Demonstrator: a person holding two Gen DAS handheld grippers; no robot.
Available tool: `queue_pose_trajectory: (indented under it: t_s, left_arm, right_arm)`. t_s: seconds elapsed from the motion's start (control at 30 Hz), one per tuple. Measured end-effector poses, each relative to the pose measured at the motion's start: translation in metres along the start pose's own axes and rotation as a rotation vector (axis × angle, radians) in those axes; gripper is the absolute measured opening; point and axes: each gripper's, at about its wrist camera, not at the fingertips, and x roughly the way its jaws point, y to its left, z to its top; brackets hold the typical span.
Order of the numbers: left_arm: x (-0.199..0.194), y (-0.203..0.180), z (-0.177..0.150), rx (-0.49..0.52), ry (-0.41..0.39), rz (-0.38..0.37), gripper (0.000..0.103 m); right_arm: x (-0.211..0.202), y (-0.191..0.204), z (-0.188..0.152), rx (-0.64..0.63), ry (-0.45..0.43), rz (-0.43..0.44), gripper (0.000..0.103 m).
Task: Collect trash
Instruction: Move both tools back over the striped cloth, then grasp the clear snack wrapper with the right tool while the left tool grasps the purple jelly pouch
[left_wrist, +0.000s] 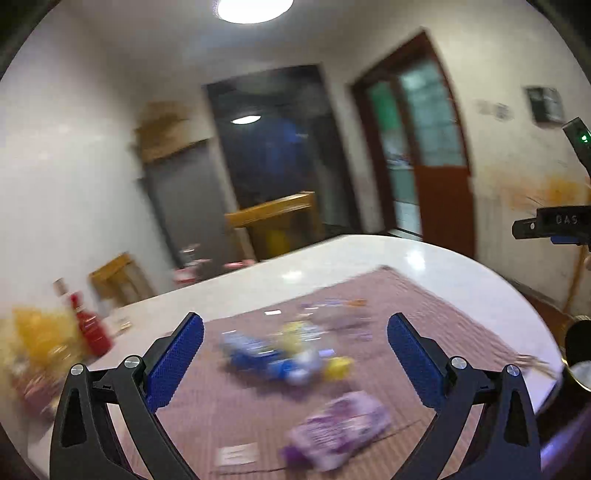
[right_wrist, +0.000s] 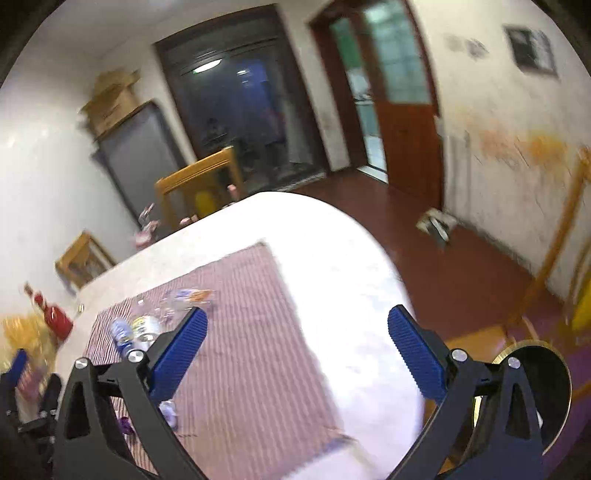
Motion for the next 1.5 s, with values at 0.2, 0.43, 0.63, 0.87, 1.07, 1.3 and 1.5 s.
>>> queue_pose_trajectory:
  t_s: [0.2, 0.43, 0.63, 0.87, 1.07, 1.3, 1.5]
  left_arm:
    - [0.001, 0.045, -0.018, -0.159, 0.089, -0.094, 0.097]
    - [0.012, 0.042, -0.045, -0.132, 0.157, -0.164, 0.097]
    - [0.035, 0.046, -0.062, -0.183, 0.256, -0.300, 0.097]
    - [0.061, 0.050, -0.069, -0.196, 0.331, -0.333, 0.097]
    - [0.073, 0.043, -0.068, -0.175, 0.359, -0.372, 0.097]
    - [0.085, 0.031, -0.075, -0.189, 0.403, -0.481, 0.097]
    - [0.095, 0.030, -0.081, -0.212, 0.436, -0.503, 0.097]
  right_arm:
    - [0.009, 0.088, 0.012, -0.167, 0.015, 0.113, 0.083]
    - [0.029, 0.130, 0.006, -0.295, 0.090, 0.174, 0.083]
    - [0.082, 0.137, -0.010, -0.416, 0.232, 0.158, 0.085]
    - [0.163, 0.172, -0.006, -0.777, 0.286, 0.205, 0.089]
    - [0.233, 0.213, -0.017, -1.020, 0.405, 0.278, 0.097]
    - [0.297, 0.219, -0.029, -1.093, 0.559, 0.253, 0.095]
    - [0.294, 0.198, -0.015, -0.884, 0.614, 0.340, 0.034]
